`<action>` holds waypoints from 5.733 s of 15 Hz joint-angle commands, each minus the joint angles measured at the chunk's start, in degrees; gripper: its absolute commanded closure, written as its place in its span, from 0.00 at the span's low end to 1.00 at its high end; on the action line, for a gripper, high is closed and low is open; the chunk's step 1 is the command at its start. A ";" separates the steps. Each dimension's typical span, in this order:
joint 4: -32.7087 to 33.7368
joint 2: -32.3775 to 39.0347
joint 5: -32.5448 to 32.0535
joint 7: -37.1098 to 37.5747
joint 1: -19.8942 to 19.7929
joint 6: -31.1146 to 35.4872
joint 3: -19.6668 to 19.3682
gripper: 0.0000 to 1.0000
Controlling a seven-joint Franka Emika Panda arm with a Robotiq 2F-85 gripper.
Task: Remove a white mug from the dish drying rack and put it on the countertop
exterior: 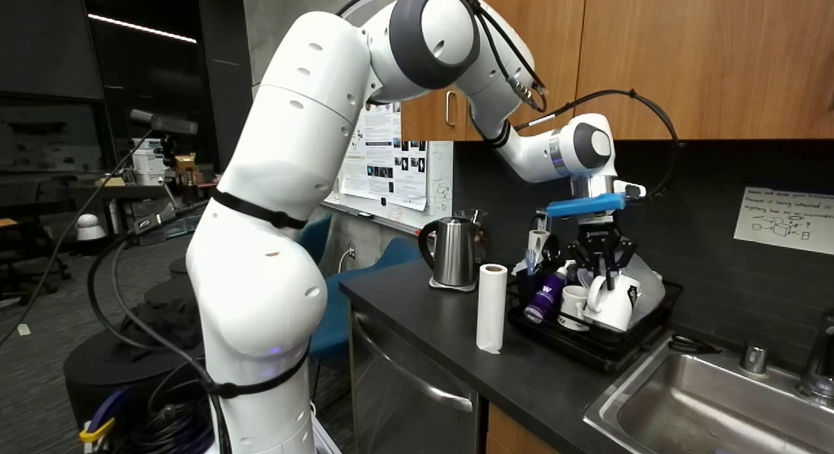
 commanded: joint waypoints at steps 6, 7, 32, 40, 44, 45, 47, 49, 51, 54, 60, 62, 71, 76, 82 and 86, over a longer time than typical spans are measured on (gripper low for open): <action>-5.90 -6.52 0.20 5.53 0.35 -0.34 -0.40 0.95; -7.34 -7.78 -0.05 7.38 0.52 0.52 -0.59 0.95; -28.96 -17.68 2.63 23.52 2.40 9.29 2.30 0.95; -26.15 -10.51 2.92 21.70 3.56 15.91 2.47 0.95; -24.58 -7.21 3.84 19.92 3.88 15.79 2.57 0.95; -24.05 -6.43 4.22 19.38 3.91 15.70 2.58 0.95; -22.93 -4.86 4.99 18.53 3.89 15.66 2.53 0.95; -21.99 -3.71 5.81 17.66 3.84 15.61 2.50 0.95; -21.17 -3.26 6.34 16.99 3.71 15.64 2.52 0.95; -20.92 -3.15 7.35 16.09 3.53 15.11 2.61 0.95; -19.61 -2.58 9.13 14.23 3.29 14.01 2.57 0.37; -19.39 -2.53 9.16 14.03 3.17 13.54 2.46 0.23; -18.69 -3.89 11.40 10.13 1.83 13.22 2.49 0.00; -18.07 -4.79 11.59 8.89 0.84 13.30 2.09 0.00; -17.14 -5.37 11.13 7.84 0.18 13.36 1.75 0.00; -16.73 -4.30 10.33 8.84 0.57 14.16 1.52 0.00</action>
